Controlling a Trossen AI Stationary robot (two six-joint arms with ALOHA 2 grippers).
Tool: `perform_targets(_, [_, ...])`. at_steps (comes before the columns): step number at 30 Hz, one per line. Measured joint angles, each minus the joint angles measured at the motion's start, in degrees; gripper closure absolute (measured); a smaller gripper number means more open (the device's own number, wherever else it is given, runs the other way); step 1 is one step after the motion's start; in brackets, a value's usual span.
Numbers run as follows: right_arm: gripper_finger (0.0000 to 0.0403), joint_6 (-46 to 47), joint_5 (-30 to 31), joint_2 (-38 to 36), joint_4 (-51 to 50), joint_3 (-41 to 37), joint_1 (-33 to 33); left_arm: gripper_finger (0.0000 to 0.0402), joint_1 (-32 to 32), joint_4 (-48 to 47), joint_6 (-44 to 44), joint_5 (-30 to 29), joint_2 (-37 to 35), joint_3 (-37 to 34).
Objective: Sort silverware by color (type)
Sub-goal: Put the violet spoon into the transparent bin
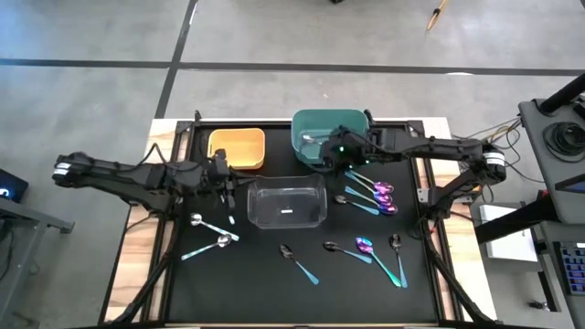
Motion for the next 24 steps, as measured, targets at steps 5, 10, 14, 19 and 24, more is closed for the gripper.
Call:
perform_targets(5, [0.0355, 9.6, 0.0, 0.1, -7.5, 0.0, 5.2, 0.0401, -3.2, 1.4, 0.0, 0.0, 2.2, 1.0])
perform_targets(10, [0.0355, 19.0, 0.1, 0.1, -12.8, 0.0, 10.5, 0.0401, -6.3, 5.1, 0.8, 0.2, 4.4, 1.1])
perform_targets(14, [0.0355, 24.4, 0.1, 0.1, -16.7, -0.2, 14.2, 0.0401, -8.1, 5.5, 0.9, 0.2, 6.4, 1.7])
perform_targets(19, [0.0355, 22.5, 0.1, 0.1, -21.9, -2.4, 17.0, 0.0401, -10.6, 7.2, 0.7, 0.2, 8.9, 1.8])
perform_targets(24, [0.0356, 18.9, 0.1, -0.1, -23.5, -8.0, 17.0, 0.0401, -12.2, 8.6, 0.5, 0.1, 10.4, 1.8])
